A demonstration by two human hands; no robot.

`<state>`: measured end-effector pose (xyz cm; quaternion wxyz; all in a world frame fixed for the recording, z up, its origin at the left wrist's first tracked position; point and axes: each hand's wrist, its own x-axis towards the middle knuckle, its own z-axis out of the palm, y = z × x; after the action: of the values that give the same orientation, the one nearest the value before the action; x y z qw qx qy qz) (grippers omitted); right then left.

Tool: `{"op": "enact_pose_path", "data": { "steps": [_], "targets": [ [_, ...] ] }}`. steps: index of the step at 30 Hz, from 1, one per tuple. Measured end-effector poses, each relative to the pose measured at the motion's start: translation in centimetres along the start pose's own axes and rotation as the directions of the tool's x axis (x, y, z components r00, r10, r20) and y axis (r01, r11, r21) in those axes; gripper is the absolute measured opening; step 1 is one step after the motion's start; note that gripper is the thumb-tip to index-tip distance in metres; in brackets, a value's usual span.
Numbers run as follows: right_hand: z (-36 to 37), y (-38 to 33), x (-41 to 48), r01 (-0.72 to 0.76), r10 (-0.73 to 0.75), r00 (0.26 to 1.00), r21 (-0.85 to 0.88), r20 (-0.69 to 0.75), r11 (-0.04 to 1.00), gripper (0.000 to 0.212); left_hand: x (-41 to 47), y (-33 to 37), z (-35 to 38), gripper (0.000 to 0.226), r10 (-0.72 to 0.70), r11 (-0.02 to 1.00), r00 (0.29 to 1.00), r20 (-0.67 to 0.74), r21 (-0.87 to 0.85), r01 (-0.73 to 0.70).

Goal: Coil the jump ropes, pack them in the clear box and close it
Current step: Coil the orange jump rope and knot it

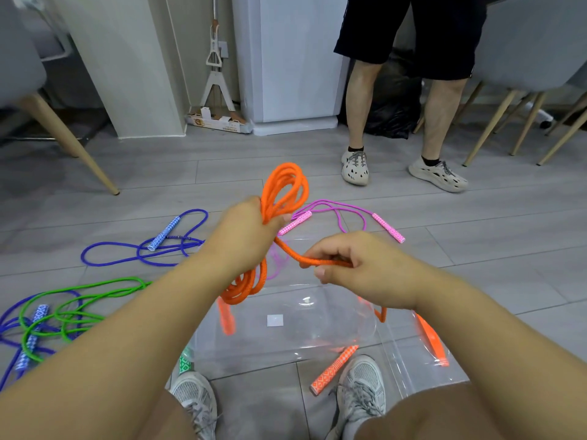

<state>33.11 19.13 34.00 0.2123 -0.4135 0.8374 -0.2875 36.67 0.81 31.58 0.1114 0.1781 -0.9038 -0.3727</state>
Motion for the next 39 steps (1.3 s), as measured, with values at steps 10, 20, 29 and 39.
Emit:
{"op": "enact_pose_path", "data": {
  "steps": [10, 20, 29, 39],
  "targets": [
    [-0.2, 0.9, 1.5, 0.255, -0.293, 0.886, -0.152, -0.358, 0.955, 0.02, -1.2, 0.4, -0.9, 0.029, 0.01, 0.998, 0.916, 0.4, 0.057, -0.036],
    [-0.5, 1.0, 2.1, 0.307, -0.419, 0.78, -0.299, -0.465, 0.904, 0.012, -0.2, -0.8, 0.0, 0.056, -0.015, 0.912, 0.923, 0.385, 0.383, -0.145],
    [0.2, 1.7, 1.2, 0.357, -0.497, 0.801, -0.4, -0.334, 0.844, 0.013, 0.7, -0.5, -0.7, 0.047, -0.163, 0.96, 0.94, 0.299, 0.27, 0.08],
    [-0.9, 1.9, 4.1, 0.162, -0.162, 0.869, -0.039, -0.467, 0.986, 0.01, -1.6, 0.2, 1.5, 0.016, 0.156, 0.864, 0.838, 0.524, 0.339, -0.373]
  ]
}}
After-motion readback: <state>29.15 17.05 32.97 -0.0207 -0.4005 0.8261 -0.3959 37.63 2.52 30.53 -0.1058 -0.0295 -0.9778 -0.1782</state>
